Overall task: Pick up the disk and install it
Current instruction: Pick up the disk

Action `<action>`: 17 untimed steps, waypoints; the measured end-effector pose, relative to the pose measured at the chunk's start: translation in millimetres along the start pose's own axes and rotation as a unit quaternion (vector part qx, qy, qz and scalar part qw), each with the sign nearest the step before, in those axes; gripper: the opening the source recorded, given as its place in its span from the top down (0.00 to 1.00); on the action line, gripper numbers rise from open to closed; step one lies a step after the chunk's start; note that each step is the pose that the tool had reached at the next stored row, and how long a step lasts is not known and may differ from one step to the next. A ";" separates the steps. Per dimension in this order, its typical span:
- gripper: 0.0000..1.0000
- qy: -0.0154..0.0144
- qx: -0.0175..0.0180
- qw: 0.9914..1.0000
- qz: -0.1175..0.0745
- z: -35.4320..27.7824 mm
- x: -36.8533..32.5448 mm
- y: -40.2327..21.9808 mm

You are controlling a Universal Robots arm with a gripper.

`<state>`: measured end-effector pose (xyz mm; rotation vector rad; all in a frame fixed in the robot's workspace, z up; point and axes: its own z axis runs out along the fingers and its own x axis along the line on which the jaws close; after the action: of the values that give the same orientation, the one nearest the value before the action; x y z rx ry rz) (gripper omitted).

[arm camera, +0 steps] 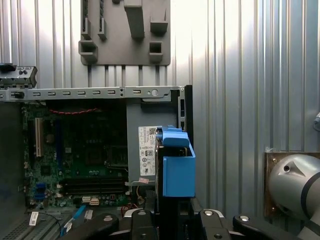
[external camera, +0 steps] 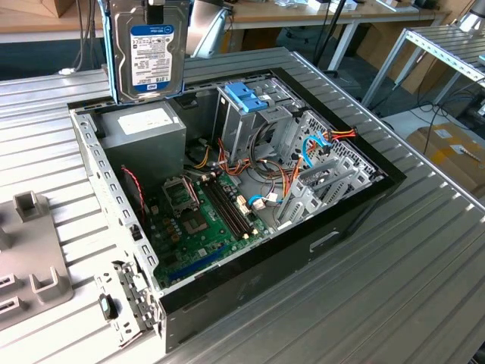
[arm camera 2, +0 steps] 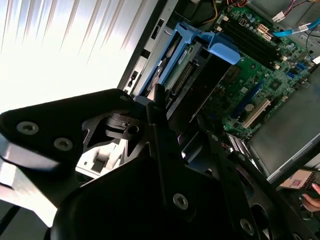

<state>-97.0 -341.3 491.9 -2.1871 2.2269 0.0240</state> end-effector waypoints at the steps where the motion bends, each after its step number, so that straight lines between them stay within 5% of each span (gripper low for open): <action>1: 0.65 0.000 0.000 1.000 0.000 0.0 0.0 -0.6; 17: 0.65 0.000 0.000 1.000 0.000 0.0 -0.9 -6.3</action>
<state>-90.7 -340.6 492.0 -2.1872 2.2269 0.0240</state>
